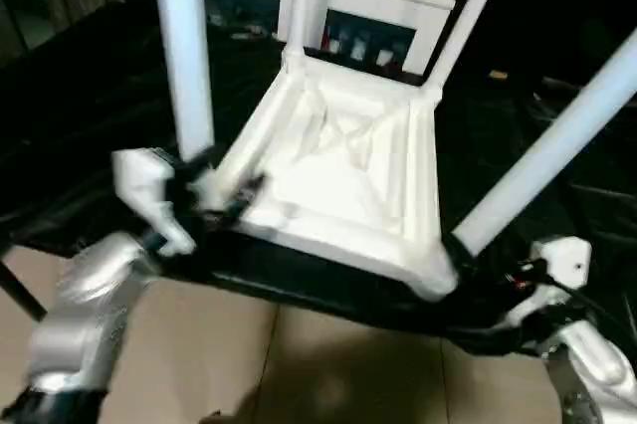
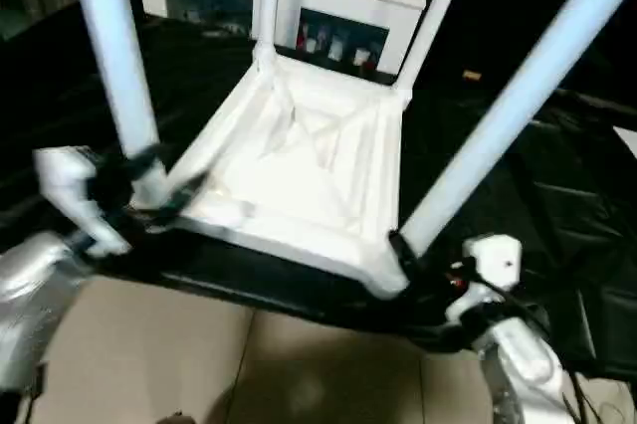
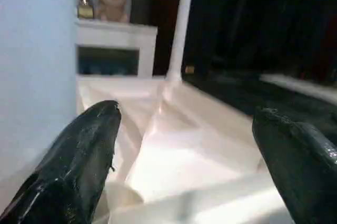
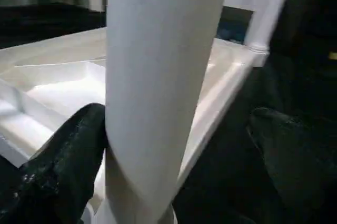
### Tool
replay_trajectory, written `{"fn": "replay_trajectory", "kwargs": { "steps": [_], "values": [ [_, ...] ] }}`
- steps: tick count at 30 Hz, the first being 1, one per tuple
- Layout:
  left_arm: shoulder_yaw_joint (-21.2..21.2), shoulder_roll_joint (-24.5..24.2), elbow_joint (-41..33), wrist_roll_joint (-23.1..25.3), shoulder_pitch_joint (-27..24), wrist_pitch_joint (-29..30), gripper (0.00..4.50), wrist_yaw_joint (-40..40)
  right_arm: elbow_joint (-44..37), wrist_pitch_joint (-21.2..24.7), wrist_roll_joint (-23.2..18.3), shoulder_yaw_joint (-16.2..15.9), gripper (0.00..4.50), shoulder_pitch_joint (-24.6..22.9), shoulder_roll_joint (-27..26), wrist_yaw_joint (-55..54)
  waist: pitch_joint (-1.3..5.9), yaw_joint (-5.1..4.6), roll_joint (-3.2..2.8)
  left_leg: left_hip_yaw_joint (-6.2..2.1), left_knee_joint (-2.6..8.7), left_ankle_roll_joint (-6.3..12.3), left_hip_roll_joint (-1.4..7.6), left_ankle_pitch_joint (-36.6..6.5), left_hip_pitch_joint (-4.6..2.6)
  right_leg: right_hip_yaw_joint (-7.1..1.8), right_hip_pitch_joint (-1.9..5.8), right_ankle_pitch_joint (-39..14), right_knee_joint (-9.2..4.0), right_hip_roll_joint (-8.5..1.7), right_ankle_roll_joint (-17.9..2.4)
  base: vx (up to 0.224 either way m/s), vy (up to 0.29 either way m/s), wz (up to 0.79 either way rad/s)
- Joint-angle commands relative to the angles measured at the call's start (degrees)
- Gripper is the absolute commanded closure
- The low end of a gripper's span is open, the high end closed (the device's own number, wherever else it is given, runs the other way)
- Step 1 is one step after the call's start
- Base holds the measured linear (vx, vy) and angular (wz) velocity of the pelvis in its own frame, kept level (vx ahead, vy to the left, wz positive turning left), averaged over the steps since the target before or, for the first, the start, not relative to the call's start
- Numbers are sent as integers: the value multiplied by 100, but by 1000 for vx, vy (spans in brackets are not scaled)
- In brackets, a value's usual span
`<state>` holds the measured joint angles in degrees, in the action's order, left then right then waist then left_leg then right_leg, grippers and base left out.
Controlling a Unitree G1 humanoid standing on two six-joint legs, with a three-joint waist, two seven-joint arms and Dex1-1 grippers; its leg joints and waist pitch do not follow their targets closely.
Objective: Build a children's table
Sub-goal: Rotate leg to tighten
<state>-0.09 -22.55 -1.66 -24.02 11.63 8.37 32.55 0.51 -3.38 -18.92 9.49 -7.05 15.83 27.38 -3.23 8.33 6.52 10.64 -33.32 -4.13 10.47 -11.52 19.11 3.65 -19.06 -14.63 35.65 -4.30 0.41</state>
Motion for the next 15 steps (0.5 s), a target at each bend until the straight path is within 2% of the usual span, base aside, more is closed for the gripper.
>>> {"fn": "replay_trajectory", "kwargs": {
  "steps": [1,2,3,5,7,8,9,10,11,12,13,15],
  "values": [
    [-104,118,234,337,104,92,4,-381,184,-54,125,430,0,-102,131,-288,266,-46,-158,-146,444,-231,333,-1132,-75,-326,40,-71,-413,-418,-737,0,0,0],
    [-112,147,233,384,128,121,4,-464,194,-61,120,468,0,-113,131,-317,247,-39,-136,-159,451,-205,330,-1181,-34,-326,64,-193,-413,-428,-761,0,0,0],
    [-88,320,3,205,70,152,4,-511,164,-69,74,560,0,-152,138,-346,257,-29,-217,-164,450,-183,332,-1263,-23,-335,70,-380,-413,-457,-780,0,0,0],
    [-141,457,-359,-127,-89,208,4,-278,132,-83,59,625,0,-194,159,-367,250,-33,-184,-157,446,-132,341,-1293,-12,-337,68,-520,-447,-460,-837,0,0,0],
    [-229,452,-534,-251,-207,206,4,-56,134,-107,87,626,0,-212,178,-384,267,-35,-190,-165,440,-76,329,-1127,22,-330,86,-431,-426,-447,-847,0,0,0],
    [-380,404,-914,-568,-478,272,4,345,124,-119,125,621,0,-253,215,-391,257,-48,-202,-158,434,-38,328,-1058,19,-332,68,-343,-423,-432,-837,0,0,0],
    [-419,366,-1119,-739,-640,312,4,506,109,-126,149,608,0,-284,233,-383,262,-73,-197,-159,431,3,322,-943,56,-328,84,-205,-402,-414,-828,0,0,0],
    [-429,309,-1318,-898,-803,357,4,637,74,-120,156,592,0,-325,249,-357,278,-67,-221,-158,410,17,319,-877,45,-328,79,-83,-383,-415,-840,0,0,0],
    [-380,184,-1637,-1123,-1101,438,4,771,-41,-79,92,564,0,-431,290,-226,284,-109,-210,-148,393,75,309,-702,73,-325,75,224,-357,-383,-875,0,0,0],
    [-368,179,-1657,-1135,-1125,443,4,767,-60,-70,68,563,0,-448,299,-192,294,-129,-206,-145,364,159,307,-583,88,-322,71,509,-326,-370,-921,0,0,0],
    [-294,150,-1756,-1194,-1256,455,4,740,-172,-16,-72,553,0,-547,348,3,280,-143,-211,-130,365,202,305,-626,84,-320,56,502,-338,-358,-936,0,0,0],
    [-16,109,-1944,-1315,-1566,518,4,677,-509,176,-445,505,0,-814,477,527,228,-176,-220,-132,389,283,316,-1032,87,-320,57,-12,-405,-358,-906,0,0,0]
  ]
}}
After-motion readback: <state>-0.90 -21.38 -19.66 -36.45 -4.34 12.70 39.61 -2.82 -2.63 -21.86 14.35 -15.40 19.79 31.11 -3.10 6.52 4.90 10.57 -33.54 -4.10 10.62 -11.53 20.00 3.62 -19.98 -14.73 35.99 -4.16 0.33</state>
